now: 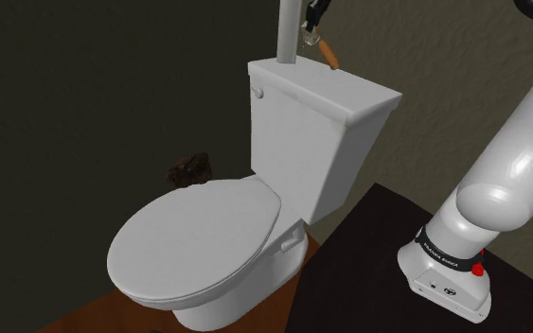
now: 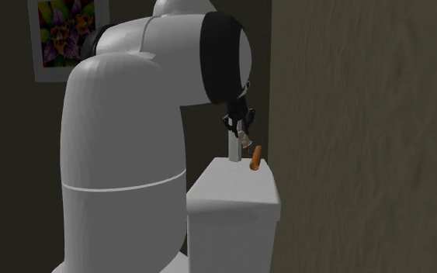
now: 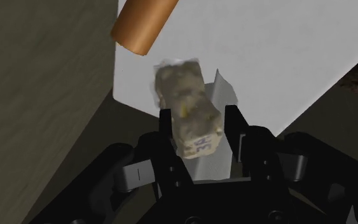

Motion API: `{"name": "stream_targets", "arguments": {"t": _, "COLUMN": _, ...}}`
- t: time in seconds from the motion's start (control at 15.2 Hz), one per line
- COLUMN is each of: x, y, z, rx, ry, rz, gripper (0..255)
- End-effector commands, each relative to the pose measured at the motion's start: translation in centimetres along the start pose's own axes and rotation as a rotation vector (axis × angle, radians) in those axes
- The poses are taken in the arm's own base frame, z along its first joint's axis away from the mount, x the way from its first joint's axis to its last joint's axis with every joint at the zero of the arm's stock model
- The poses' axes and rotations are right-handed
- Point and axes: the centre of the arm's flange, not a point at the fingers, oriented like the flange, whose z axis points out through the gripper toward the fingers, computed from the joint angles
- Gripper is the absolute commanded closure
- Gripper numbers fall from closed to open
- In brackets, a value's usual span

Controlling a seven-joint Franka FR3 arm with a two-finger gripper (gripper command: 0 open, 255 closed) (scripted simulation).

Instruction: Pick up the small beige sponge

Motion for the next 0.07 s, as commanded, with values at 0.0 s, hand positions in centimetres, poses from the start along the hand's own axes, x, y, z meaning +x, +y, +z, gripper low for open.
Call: {"name": "stream_targets", "arguments": {"t": 0.0, "x": 0.14, "y": 0.03, "z": -0.29, "rx": 0.0, "ry": 0.0, "rz": 0.0, "gripper": 255}}
